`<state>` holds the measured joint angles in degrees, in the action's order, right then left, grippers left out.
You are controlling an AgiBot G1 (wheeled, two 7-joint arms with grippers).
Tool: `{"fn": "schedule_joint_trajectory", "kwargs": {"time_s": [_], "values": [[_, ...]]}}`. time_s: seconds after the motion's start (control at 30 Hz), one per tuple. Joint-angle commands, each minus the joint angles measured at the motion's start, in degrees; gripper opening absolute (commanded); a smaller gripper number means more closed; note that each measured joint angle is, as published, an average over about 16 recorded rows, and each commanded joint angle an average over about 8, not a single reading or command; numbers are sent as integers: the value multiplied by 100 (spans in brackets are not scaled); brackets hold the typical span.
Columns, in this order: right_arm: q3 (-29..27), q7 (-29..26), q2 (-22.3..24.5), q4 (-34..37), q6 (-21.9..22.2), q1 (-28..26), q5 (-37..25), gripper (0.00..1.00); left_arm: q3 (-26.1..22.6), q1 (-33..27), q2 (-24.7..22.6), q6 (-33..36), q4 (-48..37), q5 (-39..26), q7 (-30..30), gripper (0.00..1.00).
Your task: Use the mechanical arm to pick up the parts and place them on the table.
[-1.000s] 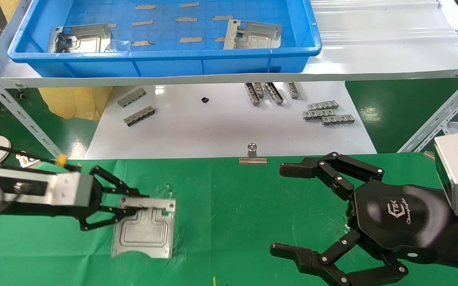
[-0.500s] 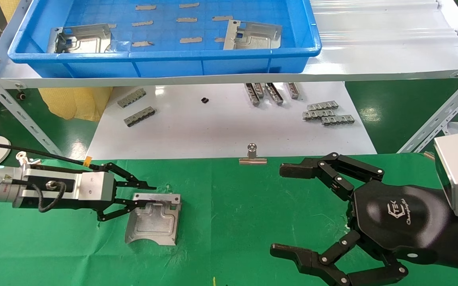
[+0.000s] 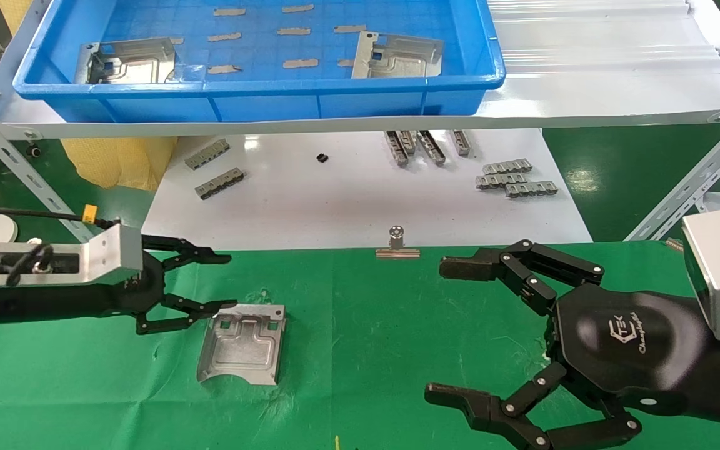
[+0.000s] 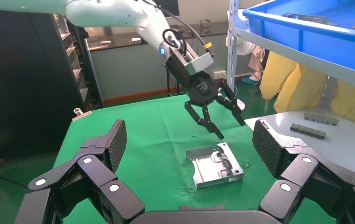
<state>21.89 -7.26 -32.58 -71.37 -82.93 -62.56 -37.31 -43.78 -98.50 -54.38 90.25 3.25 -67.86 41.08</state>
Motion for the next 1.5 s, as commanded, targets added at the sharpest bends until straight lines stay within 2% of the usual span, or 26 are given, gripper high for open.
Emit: {"fn": "schedule_joint_trajectory", "kwargs": {"time_s": [0.03, 0.47, 1.5], "values": [[0, 0, 0, 0, 0, 0, 0, 100, 71, 43, 28, 5, -130, 120, -123, 100], [0, 0, 0, 1, 1, 1, 0, 100, 175, 188, 103, -17, 160, 218, -293, 100], [0, 0, 0, 1, 1, 0, 0, 100, 1555, 2048, 1076, -250, 3807, 1482, -2888, 100]]}}
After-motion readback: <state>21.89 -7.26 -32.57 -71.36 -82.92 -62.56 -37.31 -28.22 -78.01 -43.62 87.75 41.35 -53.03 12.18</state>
